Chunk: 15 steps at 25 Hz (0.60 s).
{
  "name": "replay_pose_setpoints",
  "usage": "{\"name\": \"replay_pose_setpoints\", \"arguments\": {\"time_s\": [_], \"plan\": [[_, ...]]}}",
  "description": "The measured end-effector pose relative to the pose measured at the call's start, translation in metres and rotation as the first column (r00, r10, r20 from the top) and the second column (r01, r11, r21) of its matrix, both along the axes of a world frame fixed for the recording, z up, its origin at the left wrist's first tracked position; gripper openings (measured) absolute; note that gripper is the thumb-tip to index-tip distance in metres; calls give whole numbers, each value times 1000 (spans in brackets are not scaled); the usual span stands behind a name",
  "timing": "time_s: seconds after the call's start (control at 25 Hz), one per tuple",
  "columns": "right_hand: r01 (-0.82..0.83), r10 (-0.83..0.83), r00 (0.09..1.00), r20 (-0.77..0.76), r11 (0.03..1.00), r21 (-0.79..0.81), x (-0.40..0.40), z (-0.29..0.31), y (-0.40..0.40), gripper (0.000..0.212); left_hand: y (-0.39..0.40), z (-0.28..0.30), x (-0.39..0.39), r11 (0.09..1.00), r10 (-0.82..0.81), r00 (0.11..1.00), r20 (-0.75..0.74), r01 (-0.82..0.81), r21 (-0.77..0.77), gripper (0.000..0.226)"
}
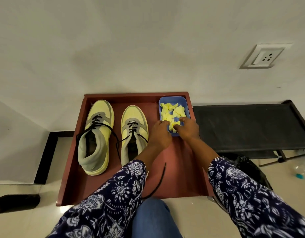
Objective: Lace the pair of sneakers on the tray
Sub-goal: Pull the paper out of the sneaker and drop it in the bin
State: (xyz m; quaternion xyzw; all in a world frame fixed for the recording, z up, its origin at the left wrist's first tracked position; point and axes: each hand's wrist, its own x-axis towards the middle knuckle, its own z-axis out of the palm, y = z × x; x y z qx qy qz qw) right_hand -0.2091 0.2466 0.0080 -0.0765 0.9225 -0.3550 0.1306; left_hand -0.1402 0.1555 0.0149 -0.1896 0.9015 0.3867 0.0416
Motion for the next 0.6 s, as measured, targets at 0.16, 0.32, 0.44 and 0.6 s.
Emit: {"name": "replay_pose_setpoints", "arguments": {"time_s": [0.16,0.32,0.44,0.6], "plan": [[-141,143,990,-7,982,127,-12,-17,-8,27,2,-7,-9,1000,-20,1000,21,20,-5,40],[-256,259,966,31,921,294,-21,-28,-16,30,3,-13,-12,1000,-30,999,30,30,-6,42],[-311,298,950,97,860,404,-26,-30,-21,29,3,-14,-12,1000,-16,1000,8,16,15,41],[-246,239,969,62,904,351,-23,-26,-18,24,-1,-13,-8,999,-13,1000,3,13,34,42]]}}
